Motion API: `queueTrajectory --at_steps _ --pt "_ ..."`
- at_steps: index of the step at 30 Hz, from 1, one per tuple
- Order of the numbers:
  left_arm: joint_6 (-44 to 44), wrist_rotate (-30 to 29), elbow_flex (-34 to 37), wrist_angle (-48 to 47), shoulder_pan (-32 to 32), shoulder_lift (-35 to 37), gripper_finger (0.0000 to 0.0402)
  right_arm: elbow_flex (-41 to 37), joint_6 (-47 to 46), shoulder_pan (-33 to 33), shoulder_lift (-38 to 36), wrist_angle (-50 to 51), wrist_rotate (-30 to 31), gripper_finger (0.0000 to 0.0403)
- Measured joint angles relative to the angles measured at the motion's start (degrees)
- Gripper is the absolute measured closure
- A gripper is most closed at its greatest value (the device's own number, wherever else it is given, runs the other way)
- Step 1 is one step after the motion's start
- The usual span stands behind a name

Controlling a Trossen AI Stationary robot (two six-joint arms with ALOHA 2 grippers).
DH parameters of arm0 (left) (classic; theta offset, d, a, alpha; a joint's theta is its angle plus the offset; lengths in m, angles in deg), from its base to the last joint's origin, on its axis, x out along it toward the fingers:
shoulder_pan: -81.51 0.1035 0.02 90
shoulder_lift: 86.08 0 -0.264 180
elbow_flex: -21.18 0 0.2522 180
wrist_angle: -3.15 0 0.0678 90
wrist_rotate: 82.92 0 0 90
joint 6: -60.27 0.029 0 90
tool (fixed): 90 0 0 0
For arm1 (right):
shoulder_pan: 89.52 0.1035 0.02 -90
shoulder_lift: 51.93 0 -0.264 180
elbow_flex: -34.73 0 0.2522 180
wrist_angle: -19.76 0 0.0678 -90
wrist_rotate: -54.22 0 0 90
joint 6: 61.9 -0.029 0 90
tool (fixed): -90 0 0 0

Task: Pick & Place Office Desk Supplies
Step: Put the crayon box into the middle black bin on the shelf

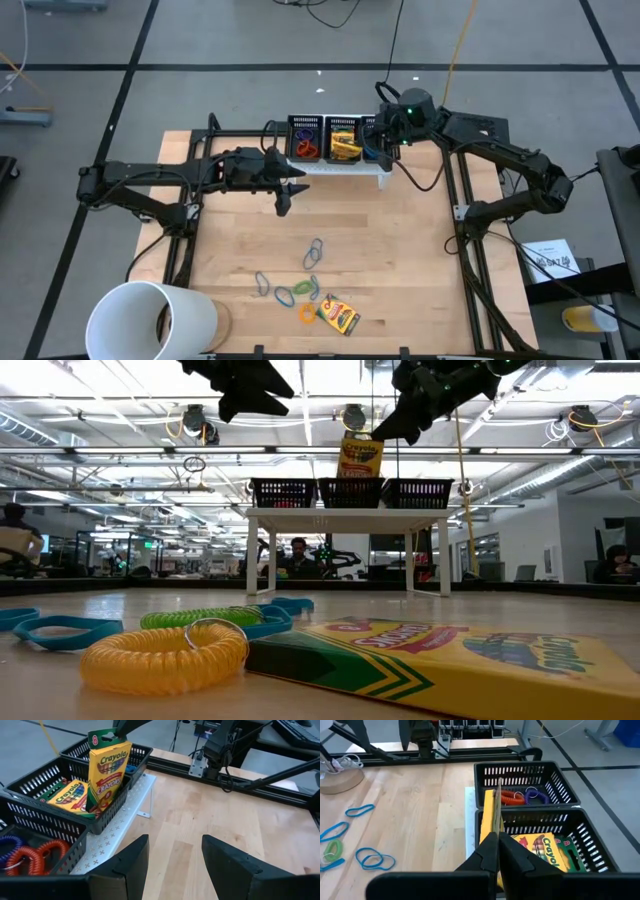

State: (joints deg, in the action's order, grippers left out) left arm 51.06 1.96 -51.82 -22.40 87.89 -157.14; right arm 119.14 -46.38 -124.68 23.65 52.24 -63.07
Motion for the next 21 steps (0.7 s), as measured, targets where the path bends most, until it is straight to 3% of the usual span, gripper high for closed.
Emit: queueTrajectory --at_steps 21 --pt "0.1 -0.9 0.0 0.0 0.0 0.0 0.0211 0.0 1.8 1.1 -0.3 1.3 0.0 0.0403"
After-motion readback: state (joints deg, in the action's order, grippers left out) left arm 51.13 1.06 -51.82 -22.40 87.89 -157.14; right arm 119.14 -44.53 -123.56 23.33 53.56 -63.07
